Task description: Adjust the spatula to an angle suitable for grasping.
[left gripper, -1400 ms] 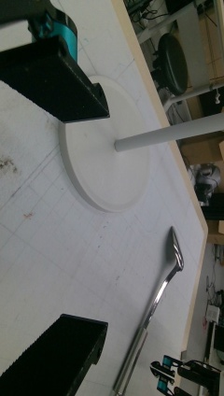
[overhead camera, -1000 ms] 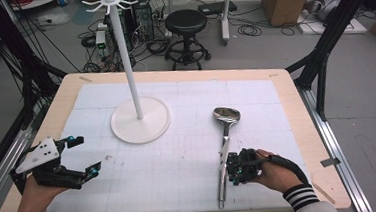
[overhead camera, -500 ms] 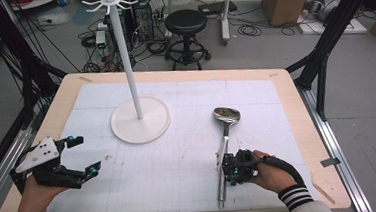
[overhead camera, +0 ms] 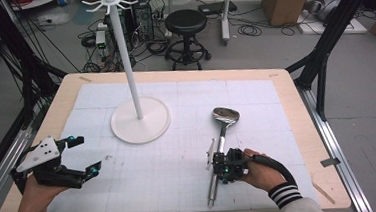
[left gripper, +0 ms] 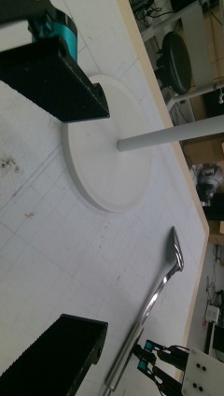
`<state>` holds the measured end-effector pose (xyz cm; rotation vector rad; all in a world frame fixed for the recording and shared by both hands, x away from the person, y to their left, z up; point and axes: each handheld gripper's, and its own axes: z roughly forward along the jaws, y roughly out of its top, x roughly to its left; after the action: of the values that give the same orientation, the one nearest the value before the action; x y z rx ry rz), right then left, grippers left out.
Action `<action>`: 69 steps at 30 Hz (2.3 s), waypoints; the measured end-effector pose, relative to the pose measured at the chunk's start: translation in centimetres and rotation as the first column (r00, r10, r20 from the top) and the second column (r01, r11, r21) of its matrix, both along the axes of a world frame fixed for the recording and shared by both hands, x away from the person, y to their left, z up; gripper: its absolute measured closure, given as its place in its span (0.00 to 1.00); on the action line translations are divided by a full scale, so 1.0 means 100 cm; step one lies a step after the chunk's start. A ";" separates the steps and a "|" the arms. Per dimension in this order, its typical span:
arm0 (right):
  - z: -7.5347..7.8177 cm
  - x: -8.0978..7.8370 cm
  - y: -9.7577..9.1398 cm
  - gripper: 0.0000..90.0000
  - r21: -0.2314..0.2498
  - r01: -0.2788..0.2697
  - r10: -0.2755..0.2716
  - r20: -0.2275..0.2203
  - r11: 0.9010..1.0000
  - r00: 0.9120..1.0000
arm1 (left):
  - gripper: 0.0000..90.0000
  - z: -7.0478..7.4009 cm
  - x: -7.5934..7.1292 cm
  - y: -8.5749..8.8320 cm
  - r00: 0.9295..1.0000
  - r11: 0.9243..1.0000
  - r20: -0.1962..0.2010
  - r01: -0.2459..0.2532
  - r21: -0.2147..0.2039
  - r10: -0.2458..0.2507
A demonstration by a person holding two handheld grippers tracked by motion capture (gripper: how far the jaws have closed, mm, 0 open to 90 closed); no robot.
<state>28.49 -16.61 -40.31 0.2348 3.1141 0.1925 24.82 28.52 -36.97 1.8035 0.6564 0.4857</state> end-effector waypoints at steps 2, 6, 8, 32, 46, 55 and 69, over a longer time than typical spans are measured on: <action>0.000 0.002 0.006 1.00 0.002 0.000 0.000 0.000 1.000 1.000 | 0.02 0.000 0.000 0.000 1.000 1.000 0.002 0.001 -0.001 -0.001; -0.001 0.004 0.014 1.00 -0.006 0.006 -0.006 0.002 1.000 1.000 | 0.02 0.000 0.000 0.000 1.000 1.000 0.000 -0.001 -0.003 0.001; -0.001 0.005 0.018 1.00 -0.004 0.000 0.000 0.006 1.000 1.000 | 0.02 0.000 0.000 0.001 1.000 1.000 -0.001 0.000 -0.004 0.000; -0.001 0.015 0.054 1.00 0.018 0.011 -0.011 0.017 1.000 1.000 | 0.02 0.000 0.000 0.001 1.000 1.000 -0.007 0.003 -0.010 -0.003; -0.002 0.022 0.068 1.00 0.047 0.013 -0.014 0.015 0.999 1.000 | 0.02 0.000 0.001 0.001 1.000 1.000 -0.008 0.005 -0.010 -0.005; -0.001 0.027 0.076 1.00 0.066 0.015 -0.017 0.020 0.998 1.000 | 0.02 0.001 0.001 0.002 1.000 1.000 -0.011 0.010 -0.019 -0.011; 0.032 0.039 0.054 1.00 0.290 0.059 -0.068 0.023 0.955 0.997 | 0.02 0.000 0.001 0.003 1.000 1.000 -0.009 -0.005 -0.022 0.005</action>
<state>32.38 -11.19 -37.09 0.3305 3.0288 0.6454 24.92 28.86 -36.93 1.7843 0.6704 0.4725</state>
